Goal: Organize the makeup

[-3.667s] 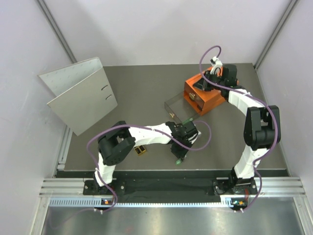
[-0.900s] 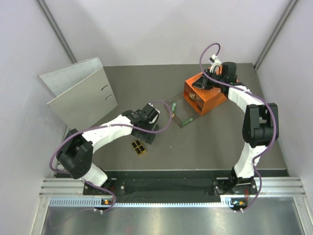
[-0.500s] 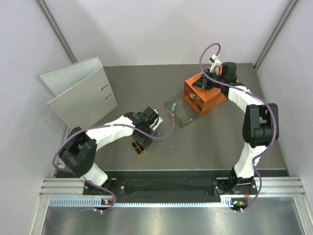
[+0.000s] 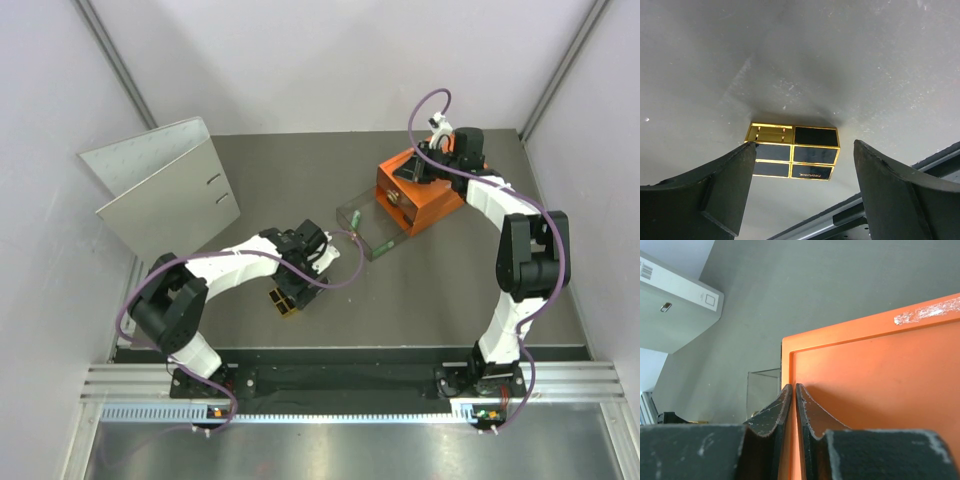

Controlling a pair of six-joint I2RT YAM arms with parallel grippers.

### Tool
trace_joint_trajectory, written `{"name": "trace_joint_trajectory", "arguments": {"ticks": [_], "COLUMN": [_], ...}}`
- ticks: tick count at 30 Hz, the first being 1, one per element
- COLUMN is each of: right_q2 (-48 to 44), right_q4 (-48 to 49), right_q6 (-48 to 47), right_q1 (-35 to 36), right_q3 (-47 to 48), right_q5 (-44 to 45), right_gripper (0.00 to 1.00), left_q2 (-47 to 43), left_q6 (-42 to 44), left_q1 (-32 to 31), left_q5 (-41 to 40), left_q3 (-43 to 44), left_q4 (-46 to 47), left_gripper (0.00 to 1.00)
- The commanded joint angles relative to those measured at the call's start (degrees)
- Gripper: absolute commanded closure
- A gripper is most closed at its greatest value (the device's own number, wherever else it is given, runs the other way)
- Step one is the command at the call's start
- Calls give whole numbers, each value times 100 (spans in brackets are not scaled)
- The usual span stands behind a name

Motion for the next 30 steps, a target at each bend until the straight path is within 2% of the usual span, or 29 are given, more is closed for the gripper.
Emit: {"name": "trace_joint_trajectory", "arguments": {"ticks": [1,7,21,24,30], "right_q2": [757,766,810,819,854], "right_q4": [-2086,-2121,-2121,-2121,-2121], "right_q6": [-454,-471,-489,-489,-480], "right_q1": [30,30,30,30,30], "right_q3": [-701,-683,-692,-692,-701], "right_q5": [823,823,841,841,823], "right_gripper": [90,90,90,90,90], "left_q2": [133,230,379,432,590], "left_q6": [99,117,249,301,398], "left_q1": [16,25,174,271,517], "left_q5": [70,-247,-116,-80,183], "left_q3": [-10,8,-36,43,289], "left_q4": [156,182,297,253,24], "left_gripper": [16,15,12,17,43]}}
